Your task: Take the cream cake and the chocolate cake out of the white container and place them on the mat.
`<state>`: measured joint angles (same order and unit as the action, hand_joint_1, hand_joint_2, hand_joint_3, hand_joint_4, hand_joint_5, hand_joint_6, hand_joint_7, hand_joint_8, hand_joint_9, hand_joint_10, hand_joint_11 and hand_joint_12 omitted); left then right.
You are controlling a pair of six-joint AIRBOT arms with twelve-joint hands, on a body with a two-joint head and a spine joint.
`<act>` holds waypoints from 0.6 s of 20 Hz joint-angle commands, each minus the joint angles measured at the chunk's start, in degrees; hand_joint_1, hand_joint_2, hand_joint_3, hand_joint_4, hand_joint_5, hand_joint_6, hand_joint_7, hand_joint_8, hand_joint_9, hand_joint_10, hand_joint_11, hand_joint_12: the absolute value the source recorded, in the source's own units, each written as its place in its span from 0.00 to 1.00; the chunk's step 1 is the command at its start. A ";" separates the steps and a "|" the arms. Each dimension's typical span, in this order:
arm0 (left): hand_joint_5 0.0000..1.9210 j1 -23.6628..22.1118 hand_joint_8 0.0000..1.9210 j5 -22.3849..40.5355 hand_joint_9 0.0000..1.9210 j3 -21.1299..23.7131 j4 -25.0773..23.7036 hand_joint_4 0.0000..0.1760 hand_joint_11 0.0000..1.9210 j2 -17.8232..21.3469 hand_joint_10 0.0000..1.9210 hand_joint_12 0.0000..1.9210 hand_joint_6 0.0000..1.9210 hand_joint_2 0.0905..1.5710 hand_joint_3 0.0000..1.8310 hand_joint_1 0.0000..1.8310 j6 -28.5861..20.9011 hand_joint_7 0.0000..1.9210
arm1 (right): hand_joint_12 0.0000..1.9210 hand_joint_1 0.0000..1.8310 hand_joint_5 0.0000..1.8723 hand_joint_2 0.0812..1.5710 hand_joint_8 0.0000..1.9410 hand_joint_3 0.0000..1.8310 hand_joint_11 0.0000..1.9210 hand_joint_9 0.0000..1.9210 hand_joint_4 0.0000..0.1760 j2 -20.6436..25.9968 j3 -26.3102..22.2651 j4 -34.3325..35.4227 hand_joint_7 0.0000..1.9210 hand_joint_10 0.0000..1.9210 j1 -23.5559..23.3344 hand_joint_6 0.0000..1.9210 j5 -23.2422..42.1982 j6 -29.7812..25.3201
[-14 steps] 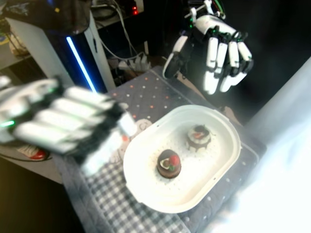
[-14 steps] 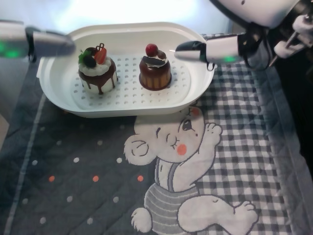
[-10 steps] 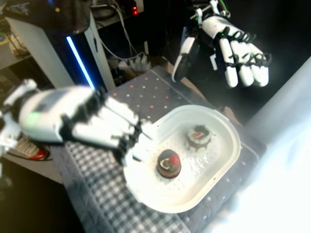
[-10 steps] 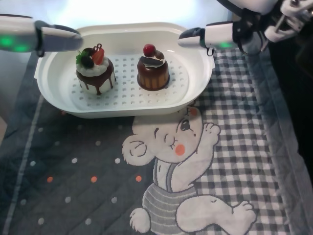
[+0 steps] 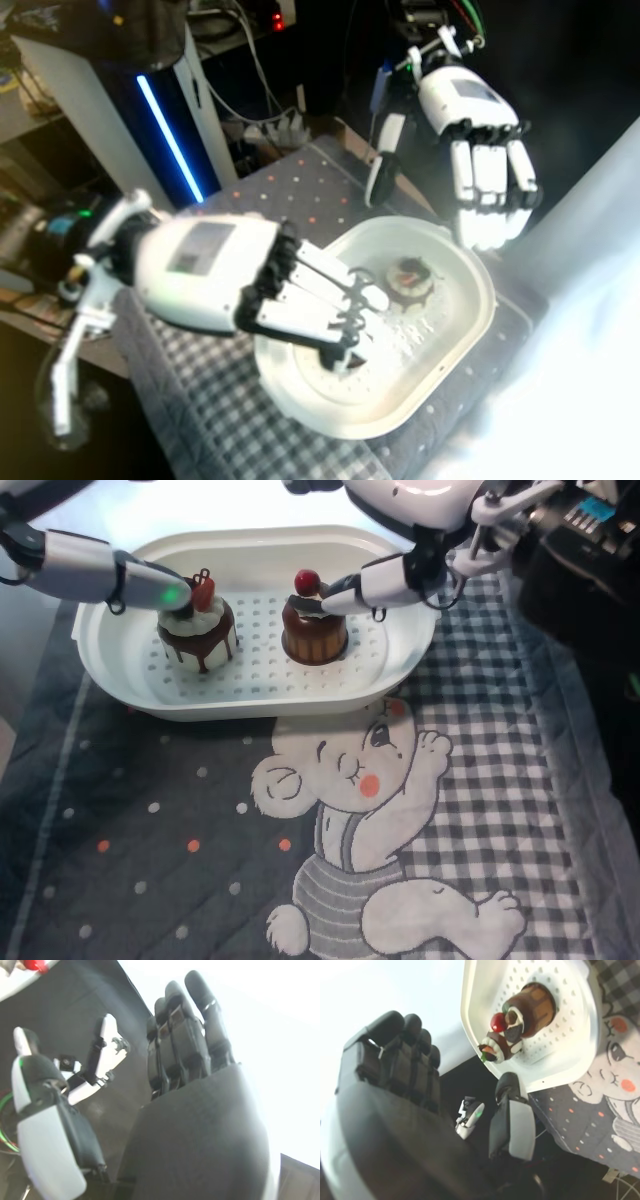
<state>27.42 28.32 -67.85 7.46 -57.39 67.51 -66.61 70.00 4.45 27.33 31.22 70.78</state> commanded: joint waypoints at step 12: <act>0.21 -0.90 0.00 -4.07 0.26 -6.18 -0.04 0.00 0.00 -6.27 0.00 0.69 0.00 0.50 0.00 0.42 -0.15 0.24 | 0.79 0.46 0.32 0.53 0.00 0.00 0.13 0.28 0.00 -5.41 5.67 1.23 0.38 0.33 -0.98 0.00 -2.59 0.34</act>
<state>27.38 18.26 -73.95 7.33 -63.70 67.55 -71.96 75.53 5.96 27.33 22.72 70.78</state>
